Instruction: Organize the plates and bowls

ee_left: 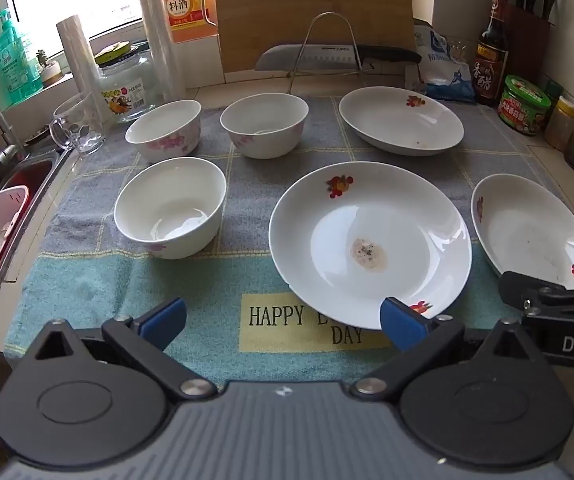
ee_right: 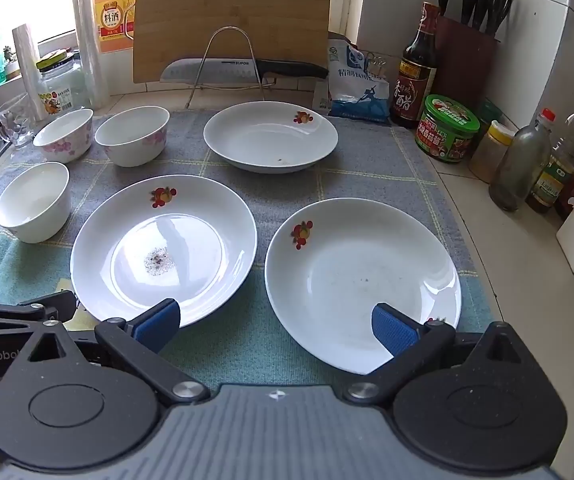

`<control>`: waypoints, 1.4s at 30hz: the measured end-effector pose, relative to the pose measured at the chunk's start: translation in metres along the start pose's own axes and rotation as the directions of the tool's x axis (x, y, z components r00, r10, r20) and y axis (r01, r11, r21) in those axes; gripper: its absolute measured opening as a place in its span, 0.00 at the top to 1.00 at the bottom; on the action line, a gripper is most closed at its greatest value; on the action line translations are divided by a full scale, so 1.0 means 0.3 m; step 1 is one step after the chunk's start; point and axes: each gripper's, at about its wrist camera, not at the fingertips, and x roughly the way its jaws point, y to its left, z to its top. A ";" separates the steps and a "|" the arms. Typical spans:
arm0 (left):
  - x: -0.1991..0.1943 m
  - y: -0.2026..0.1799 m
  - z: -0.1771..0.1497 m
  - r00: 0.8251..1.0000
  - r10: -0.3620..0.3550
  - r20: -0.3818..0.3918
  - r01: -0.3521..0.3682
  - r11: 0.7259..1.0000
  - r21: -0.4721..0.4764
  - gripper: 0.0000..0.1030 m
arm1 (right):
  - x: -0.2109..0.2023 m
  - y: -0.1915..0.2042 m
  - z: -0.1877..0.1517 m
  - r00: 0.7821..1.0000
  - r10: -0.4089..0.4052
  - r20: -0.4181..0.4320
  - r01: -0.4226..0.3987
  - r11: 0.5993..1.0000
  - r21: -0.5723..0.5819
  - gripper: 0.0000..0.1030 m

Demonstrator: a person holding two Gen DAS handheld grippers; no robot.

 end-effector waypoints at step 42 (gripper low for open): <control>-0.023 0.017 0.011 1.000 -0.010 0.017 0.010 1.000 0.002 0.01 | -0.021 0.010 -0.003 1.000 -0.005 0.017 0.005 1.000 -0.001 0.00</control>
